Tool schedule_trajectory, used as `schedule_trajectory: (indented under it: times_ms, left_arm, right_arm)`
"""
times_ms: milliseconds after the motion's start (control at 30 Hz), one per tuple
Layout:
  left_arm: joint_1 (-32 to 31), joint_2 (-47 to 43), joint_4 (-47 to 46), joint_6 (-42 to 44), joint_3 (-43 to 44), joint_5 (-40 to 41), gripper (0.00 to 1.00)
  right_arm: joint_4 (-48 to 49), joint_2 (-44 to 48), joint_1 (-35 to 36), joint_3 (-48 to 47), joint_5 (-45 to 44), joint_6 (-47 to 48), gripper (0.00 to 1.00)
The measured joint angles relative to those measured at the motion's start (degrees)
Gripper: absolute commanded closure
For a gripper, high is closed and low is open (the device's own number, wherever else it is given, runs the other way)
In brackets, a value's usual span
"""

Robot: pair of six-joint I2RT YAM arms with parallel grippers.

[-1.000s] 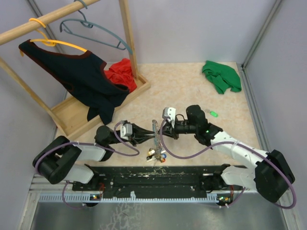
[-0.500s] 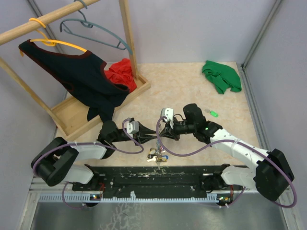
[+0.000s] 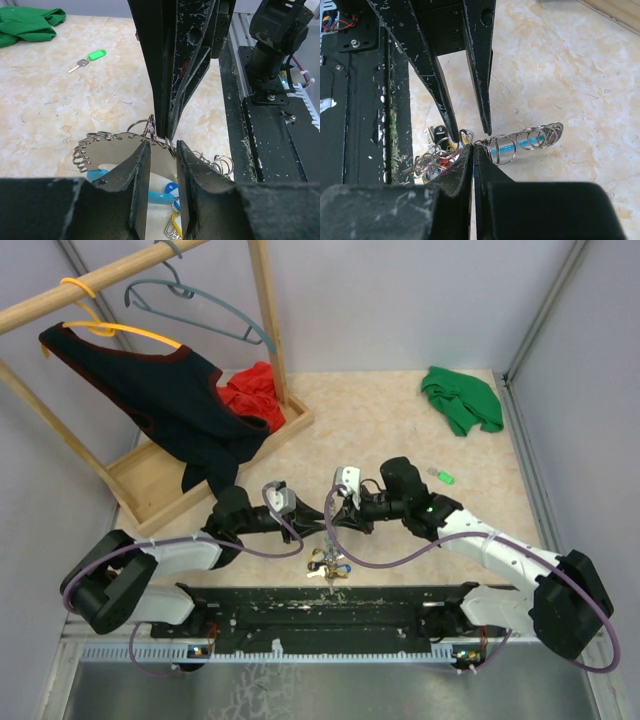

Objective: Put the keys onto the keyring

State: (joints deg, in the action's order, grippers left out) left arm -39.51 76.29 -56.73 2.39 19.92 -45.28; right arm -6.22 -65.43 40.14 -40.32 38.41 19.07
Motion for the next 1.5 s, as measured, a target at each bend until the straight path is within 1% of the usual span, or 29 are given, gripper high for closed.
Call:
schedule_trajectory:
  times_ms: [233, 367, 600, 1000, 1367, 1433, 1500]
  left_arm:
    - [-0.04, -0.13, 2.82, -0.76, 0.94, -0.2, 0.71]
    - [-0.04, -1.25, 4.92, -1.49, 0.96, -0.17, 0.71]
    - [-0.11, -4.0, 11.5, -2.56, 2.78, 0.35, 0.72]
    - [-0.35, -4.09, 19.91, -3.98, 5.99, 1.31, 0.75]
    - [-0.39, -3.8, 23.87, -4.37, 7.54, 1.33, 0.86]
    - [-0.39, -3.8, 24.22, -4.35, 7.61, 1.33, 0.9]
    - [-0.39, -3.8, 24.68, -4.33, 7.61, 1.38, 0.96]
  right_arm:
    - [0.66, 0.02, 0.0, 0.0, -0.87, -0.02, 1.0]
    - [0.76, 0.02, 0.0, 0.02, -1.07, -0.02, 1.0]
    - [1.11, 0.02, 0.35, 0.13, -1.29, -0.02, 1.0]
    - [2.32, 0.02, 0.61, 0.15, -1.38, -0.02, 1.0]
    - [3.1, 0.02, 0.66, 0.15, -1.49, -0.04, 1.0]
    - [3.13, 0.02, 0.66, 0.15, -1.46, -0.04, 1.0]
    - [3.13, 0.02, 0.66, 0.15, -1.46, -0.04, 1.0]
